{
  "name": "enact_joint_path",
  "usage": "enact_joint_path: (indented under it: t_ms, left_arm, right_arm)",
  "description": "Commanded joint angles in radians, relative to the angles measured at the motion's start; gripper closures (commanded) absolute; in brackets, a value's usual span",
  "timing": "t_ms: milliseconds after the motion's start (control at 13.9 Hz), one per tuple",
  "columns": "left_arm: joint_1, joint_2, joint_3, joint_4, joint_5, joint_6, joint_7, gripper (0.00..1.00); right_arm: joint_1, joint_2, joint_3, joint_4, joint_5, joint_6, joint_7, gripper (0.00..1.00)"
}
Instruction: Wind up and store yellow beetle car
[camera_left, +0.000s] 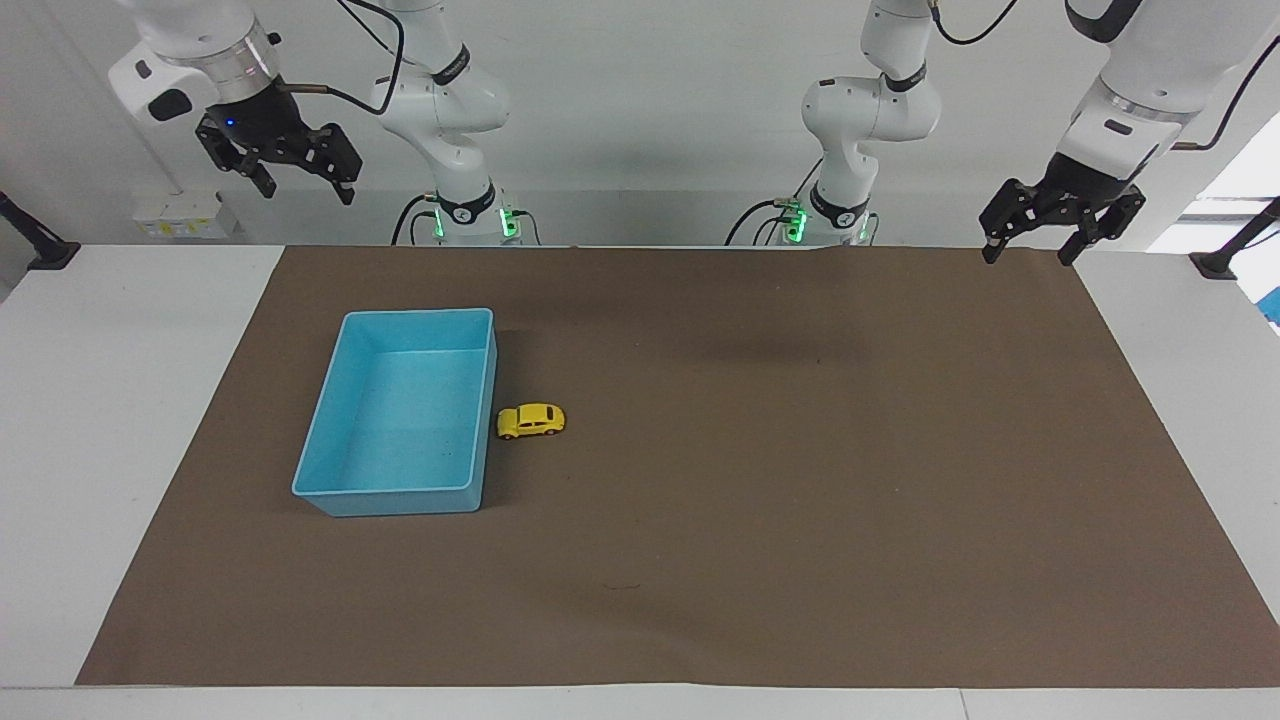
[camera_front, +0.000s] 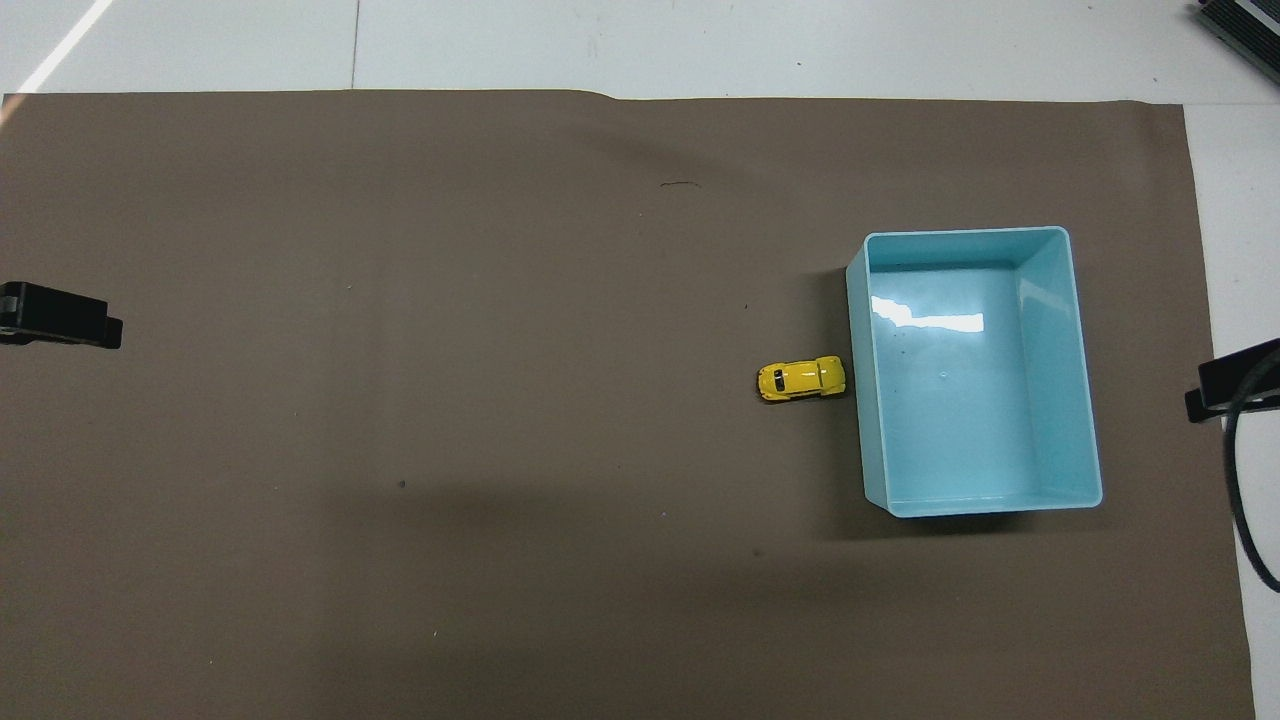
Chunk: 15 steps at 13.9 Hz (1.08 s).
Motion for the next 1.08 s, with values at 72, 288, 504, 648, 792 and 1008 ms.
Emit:
enact_joint_path:
  t_ms: [72,288,504,648,792,1008]
  left_arm:
    - [0.007,-0.018,0.004,-0.011,-0.006,-0.022,-0.016,0.0]
    - [0.01,-0.018,0.009,-0.013,-0.002,-0.022,-0.014,0.0]
    - [0.007,-0.023,0.007,-0.019,0.028,-0.04,0.018,0.0]
    - [0.007,-0.024,0.006,-0.022,0.028,-0.042,0.021,0.0]
    - [0.002,-0.023,0.006,-0.019,0.029,-0.043,0.023,0.0]
    - [-0.001,-0.012,0.004,0.0,0.031,-0.057,0.041,0.0]
  right_arm:
    - [-0.011,-0.034,0.006,-0.043,0.0,0.011,-0.29,0.0]
    - [-0.011,-0.042,0.006,-0.063,-0.002,0.04,-0.6,0.0]
    - [0.033,-0.129,0.01,-0.216,-0.007,0.182,-0.933,0.0]
    - [0.067,-0.158,0.016,-0.301,-0.008,0.244,-1.035,0.0]
    - [0.155,-0.155,0.02,-0.356,-0.008,0.351,-1.117,0.0]
    - [0.244,-0.105,0.021,-0.373,0.001,0.459,-1.138,0.0]
